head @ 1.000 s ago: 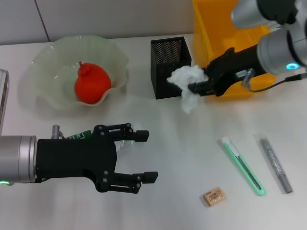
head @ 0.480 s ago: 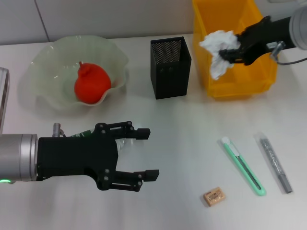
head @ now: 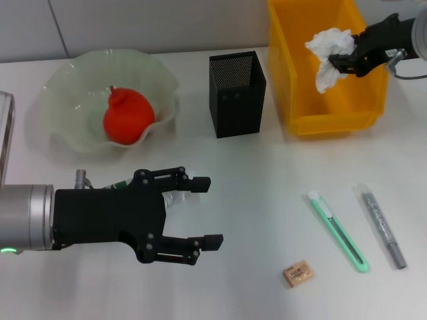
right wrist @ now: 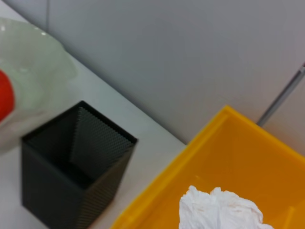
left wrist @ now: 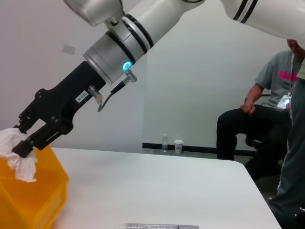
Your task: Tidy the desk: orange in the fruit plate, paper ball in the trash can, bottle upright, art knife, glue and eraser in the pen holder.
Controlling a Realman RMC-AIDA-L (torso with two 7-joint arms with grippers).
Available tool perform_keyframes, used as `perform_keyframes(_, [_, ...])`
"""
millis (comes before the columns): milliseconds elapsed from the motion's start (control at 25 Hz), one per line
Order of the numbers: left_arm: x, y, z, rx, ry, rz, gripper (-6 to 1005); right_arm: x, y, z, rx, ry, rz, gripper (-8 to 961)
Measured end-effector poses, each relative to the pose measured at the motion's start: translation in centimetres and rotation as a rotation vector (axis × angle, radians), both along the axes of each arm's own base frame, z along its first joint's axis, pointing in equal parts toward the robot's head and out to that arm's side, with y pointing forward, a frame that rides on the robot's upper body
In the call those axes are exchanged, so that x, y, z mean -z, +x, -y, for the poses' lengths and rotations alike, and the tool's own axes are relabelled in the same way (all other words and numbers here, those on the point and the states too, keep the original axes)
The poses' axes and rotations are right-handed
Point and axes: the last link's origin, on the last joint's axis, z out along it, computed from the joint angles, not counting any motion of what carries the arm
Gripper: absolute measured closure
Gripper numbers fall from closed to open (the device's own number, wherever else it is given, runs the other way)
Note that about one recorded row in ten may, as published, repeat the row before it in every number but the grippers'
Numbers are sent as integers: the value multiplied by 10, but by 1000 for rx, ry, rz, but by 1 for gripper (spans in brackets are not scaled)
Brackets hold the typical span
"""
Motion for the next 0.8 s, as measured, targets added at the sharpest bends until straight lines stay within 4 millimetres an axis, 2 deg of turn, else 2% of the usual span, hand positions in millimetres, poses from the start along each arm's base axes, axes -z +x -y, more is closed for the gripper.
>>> perform_keyframes(400, [1,0,0,-1,1,-2,153,2,20,-21,32,65,21,529])
perform_keyframes(800, [1,0,-1,-2,1,-2,153,1,20,-24,-6,99,34,471])
